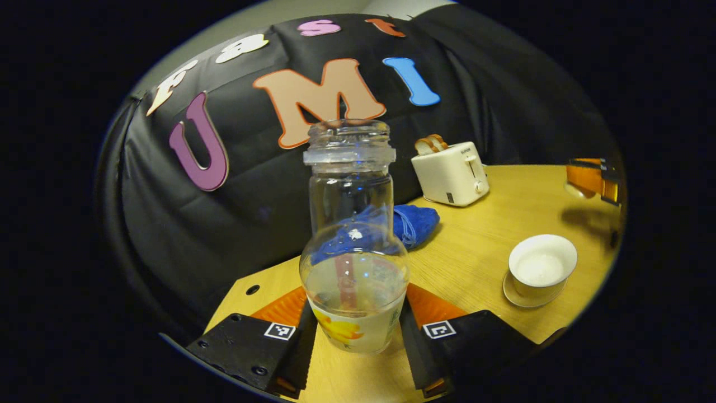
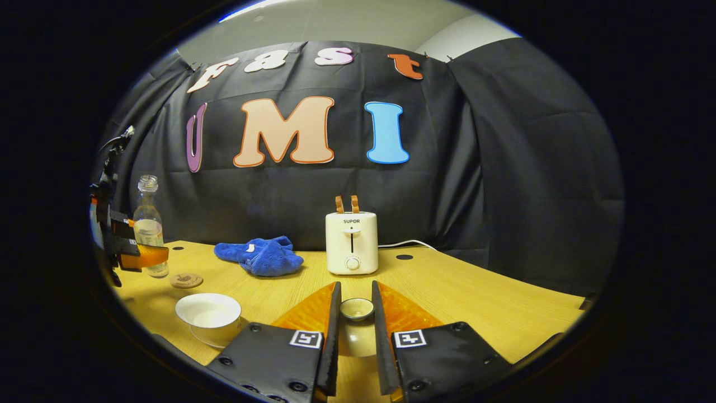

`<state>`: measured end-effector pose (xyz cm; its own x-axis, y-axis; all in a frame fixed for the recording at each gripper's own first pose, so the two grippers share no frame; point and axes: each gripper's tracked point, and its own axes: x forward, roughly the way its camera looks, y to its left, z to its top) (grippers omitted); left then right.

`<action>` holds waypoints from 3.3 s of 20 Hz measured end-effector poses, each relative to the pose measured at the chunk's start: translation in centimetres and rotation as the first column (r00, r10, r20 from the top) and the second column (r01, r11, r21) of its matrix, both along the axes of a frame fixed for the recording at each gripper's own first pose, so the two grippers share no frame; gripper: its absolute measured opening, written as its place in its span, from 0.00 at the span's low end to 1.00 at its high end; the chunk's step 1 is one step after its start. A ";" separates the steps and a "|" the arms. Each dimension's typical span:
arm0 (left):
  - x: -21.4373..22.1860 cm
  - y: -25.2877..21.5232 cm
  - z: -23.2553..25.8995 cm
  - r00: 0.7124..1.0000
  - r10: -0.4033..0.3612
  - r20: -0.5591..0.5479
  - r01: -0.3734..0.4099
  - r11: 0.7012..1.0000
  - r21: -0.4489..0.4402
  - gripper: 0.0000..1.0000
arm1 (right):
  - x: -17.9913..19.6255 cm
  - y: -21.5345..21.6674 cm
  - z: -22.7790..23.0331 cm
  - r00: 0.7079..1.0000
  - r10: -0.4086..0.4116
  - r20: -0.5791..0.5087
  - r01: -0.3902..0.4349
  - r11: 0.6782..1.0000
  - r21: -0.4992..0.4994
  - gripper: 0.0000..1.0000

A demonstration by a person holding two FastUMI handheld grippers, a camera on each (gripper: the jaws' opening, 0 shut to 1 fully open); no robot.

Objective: Open the teacup lid with one hand, grasp the water bottle and pour water into the teacup with the other hand; after pouring, place the water bottle on the coaster and then close the teacup lid.

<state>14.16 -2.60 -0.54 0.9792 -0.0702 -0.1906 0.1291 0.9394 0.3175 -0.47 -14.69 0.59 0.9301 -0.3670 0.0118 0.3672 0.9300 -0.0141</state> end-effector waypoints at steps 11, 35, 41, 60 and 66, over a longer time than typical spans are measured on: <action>6.5 2.5 -3.0 0.995 0.065 -0.072 -0.081 0.965 -0.249 0.65 | 0.0 0.0 0.0 1.000 0.000 0.000 0.000 1.000 0.000 0.32; 5.8 3.4 -2.2 0.990 0.138 0.001 -0.131 0.946 -0.296 0.93 | 0.2 0.4 0.0 1.000 0.022 -0.001 -0.022 1.000 0.000 0.32; 3.3 3.3 0.4 0.972 0.170 0.164 -0.126 0.960 -0.250 0.96 | 0.9 2.3 0.0 0.993 0.120 -0.004 -0.120 0.993 0.004 0.32; -7.2 5.7 0.5 0.932 0.325 0.161 -0.257 0.905 -0.339 0.96 | 5.0 17.1 -1.7 0.795 0.601 -0.080 -0.599 0.799 0.045 0.32; -7.1 5.7 0.4 0.932 0.325 0.160 -0.257 0.905 -0.339 0.99 | 5.7 18.5 -3.0 0.762 0.628 -0.157 -0.625 0.777 0.075 0.32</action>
